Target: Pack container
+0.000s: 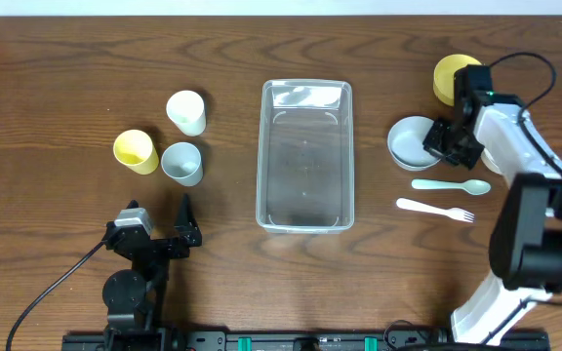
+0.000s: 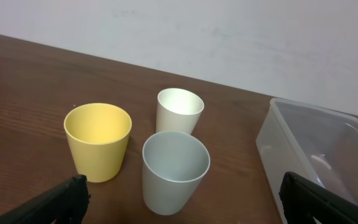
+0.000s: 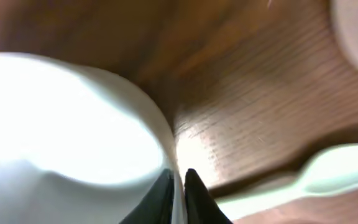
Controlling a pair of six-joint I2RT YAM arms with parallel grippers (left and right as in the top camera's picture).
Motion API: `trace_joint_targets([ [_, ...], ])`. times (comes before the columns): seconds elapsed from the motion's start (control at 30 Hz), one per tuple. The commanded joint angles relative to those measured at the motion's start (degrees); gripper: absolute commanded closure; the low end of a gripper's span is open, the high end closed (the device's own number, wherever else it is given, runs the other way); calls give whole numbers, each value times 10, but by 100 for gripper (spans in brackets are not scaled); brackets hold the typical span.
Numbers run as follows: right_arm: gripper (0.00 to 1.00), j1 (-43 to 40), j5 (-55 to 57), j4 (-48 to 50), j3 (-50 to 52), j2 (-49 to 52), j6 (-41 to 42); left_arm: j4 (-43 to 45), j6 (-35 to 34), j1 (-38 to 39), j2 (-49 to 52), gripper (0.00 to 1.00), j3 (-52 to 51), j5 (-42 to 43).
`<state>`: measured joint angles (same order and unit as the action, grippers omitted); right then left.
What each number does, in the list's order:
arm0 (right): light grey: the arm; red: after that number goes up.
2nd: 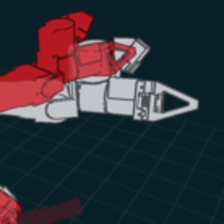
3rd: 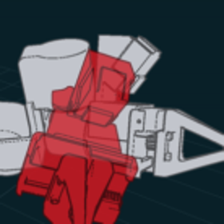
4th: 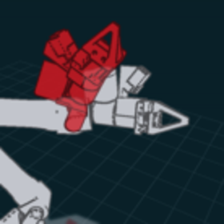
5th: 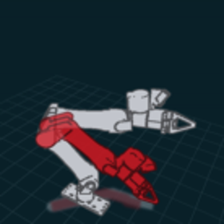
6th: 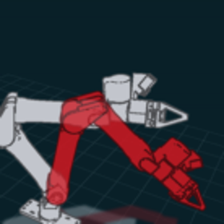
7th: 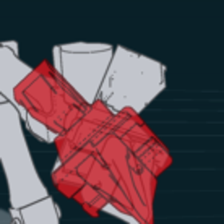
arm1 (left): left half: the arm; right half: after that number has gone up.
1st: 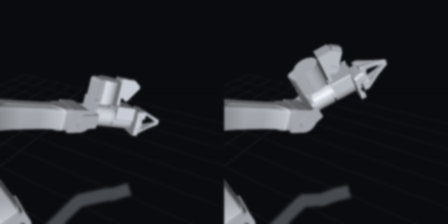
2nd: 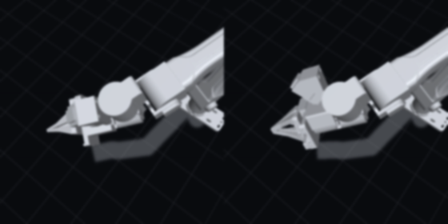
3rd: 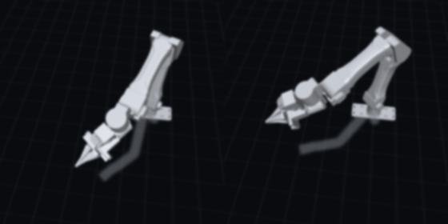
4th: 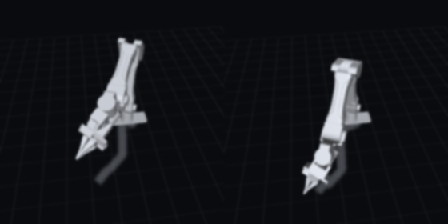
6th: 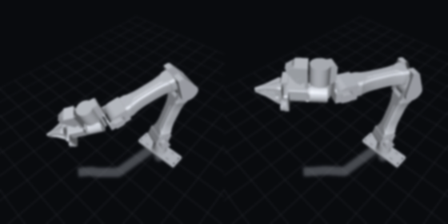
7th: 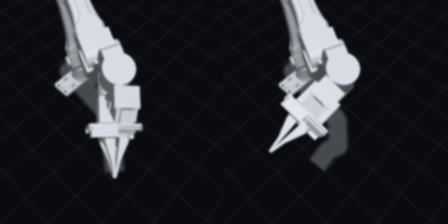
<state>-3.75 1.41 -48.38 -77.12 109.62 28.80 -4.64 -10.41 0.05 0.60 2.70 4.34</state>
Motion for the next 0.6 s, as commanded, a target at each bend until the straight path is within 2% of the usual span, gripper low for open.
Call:
trace_joint_targets([
  [0.0, 88, 4, -23, -1, -1, -74, -63, -8, 9, -2, -3, 2, -16, 4],
  [0.13, 86, 6, -80, -6, -1, -141, -98, -8, 9, -2, -3, 2, -16, 4],
  [0.23, 89, 12, -88, -10, -1, -184, -97, -8, 9, -1, -3, 2, -16, 4],
  [0.4, 71, 18, -57, -33, 0, -206, -96, -8, 9, -1, -3, 2, -16, 4],
  [0.57, 66, 18, -23, -36, 20, -174, -89, -8, 9, -1, -3, 2, -16, 4],
])
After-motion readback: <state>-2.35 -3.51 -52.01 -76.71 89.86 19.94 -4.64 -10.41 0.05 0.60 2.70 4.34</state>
